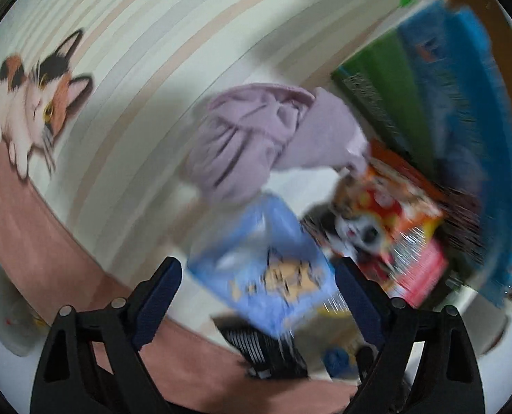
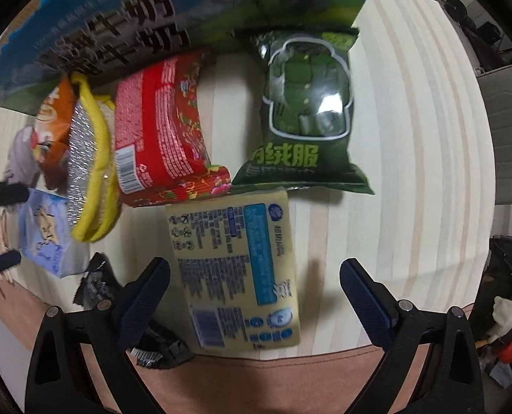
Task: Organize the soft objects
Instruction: 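Grasp the blue tissue pack with left gripper while right gripper grasps the yellow wipe pack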
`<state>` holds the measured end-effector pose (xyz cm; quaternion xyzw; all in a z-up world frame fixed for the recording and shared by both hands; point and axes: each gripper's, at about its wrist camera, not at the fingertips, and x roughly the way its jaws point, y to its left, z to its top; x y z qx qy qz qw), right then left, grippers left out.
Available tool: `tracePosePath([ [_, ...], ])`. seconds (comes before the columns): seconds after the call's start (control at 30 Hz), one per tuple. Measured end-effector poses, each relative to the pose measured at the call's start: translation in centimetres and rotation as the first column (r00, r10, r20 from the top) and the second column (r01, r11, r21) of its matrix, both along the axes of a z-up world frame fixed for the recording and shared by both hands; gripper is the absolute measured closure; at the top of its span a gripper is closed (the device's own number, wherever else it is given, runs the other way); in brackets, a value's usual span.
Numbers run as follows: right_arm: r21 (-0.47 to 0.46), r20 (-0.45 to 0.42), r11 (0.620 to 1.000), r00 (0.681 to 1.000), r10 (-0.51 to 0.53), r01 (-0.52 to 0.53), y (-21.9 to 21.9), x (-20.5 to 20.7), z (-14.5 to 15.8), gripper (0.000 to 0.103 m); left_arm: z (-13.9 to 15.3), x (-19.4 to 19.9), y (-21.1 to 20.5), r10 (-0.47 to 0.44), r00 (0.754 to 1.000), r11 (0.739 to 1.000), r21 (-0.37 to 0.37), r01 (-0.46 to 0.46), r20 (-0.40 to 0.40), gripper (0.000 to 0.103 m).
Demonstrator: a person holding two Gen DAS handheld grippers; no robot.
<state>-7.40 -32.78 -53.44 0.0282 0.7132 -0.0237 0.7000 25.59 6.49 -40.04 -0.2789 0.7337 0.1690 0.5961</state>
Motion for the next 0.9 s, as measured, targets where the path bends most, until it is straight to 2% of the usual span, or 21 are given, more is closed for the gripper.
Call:
tracePosePath([
  [0.13, -0.007, -0.034, 1.0, 0.999, 0.014, -0.014, 0.5, -0.8, -1.7, 0.006, -2.1, 0.3, -0.8, -0.1, 0.993, 0.99, 0.097, 0.106, -0.058, 0.012],
  [0.27, -0.021, -0.044, 0.999, 0.998, 0.037, -0.038, 1.3, -2.4, -3.3, 0.006, -2.9, -2.7, -1.1, -0.243, 0.963, 0.951, 0.168, 0.261, -0.12, 0.012],
  [0.3, -0.018, -0.046, 0.999, 0.998, 0.04, -0.041, 1.4, -2.6, -3.5, 0.006, -3.0, -3.5, -0.8, -0.249, 0.96, 0.949, 0.168, 0.268, -0.129, 0.012],
  [0.37, -0.015, -0.048, 0.999, 0.998, 0.044, -0.044, 1.6, -3.2, -4.0, 0.006, -3.8, -5.1, 0.2, -0.218, 0.964, 0.962, 0.134, 0.238, -0.152, 0.012],
  [0.47, 0.0, -0.059, 0.999, 0.998, 0.038, -0.038, 2.0, -3.5, -4.8, 0.006, -5.8, -7.0, 1.6, -0.119, 0.976, 0.991, 0.045, 0.129, -0.182, 0.012],
  [0.5, 0.004, -0.064, 0.999, 0.997, 0.036, -0.036, 2.0, -3.2, -4.1, 0.009, -6.1, -7.4, 1.9, -0.086, 0.982, 0.995, 0.029, 0.093, -0.168, 0.012],
  [0.57, 0.014, -0.066, 0.999, 0.997, 0.038, -0.037, 2.3, -3.4, -4.3, 0.017, -6.6, -7.9, 2.3, -0.069, 0.99, 0.997, 0.007, 0.071, -0.124, 0.024],
  [0.6, 0.018, -0.074, 0.999, 0.997, 0.038, -0.037, 2.5, -3.6, -4.5, 0.026, -6.5, -8.0, 2.1, -0.088, 0.991, 0.996, 0.006, 0.089, -0.104, 0.037],
  [0.63, 0.02, -0.084, 0.999, 0.996, 0.04, -0.038, 2.5, -3.8, -4.7, 0.036, -6.1, -8.0, 1.9, -0.119, 0.989, 0.992, 0.019, 0.121, -0.091, 0.044],
  [0.7, 0.03, -0.096, 0.999, 0.995, 0.04, -0.038, 2.6, -4.2, -5.0, 0.036, -5.6, -7.7, 0.6, -0.237, 0.97, 0.968, 0.066, 0.241, -0.061, 0.048],
  [0.77, 0.038, -0.115, 0.998, 0.992, 0.045, -0.041, 2.4, -5.0, -5.4, 0.036, -5.3, -7.5, -1.0, -0.364, 0.931, 0.924, 0.112, 0.366, -0.036, 0.049],
  [0.8, 0.041, -0.127, 0.998, 0.991, 0.053, -0.048, 1.8, -5.3, -4.7, 0.036, -5.2, -7.4, -2.0, -0.442, 0.897, 0.889, 0.127, 0.441, -0.023, 0.049],
  [0.87, 0.046, -0.136, 0.996, 0.987, 0.08, -0.075, 1.7, -6.5, -5.4, 0.036, -5.7, -7.2, -4.4, -0.603, 0.797, 0.788, 0.133, 0.602, -0.032, 0.046],
  [0.9, 0.044, -0.142, 0.995, 0.985, 0.095, -0.09, 1.6, -7.0, -5.4, 0.036, -6.7, -7.4, -5.3, -0.649, 0.76, 0.749, 0.136, 0.648, -0.046, 0.045],
])
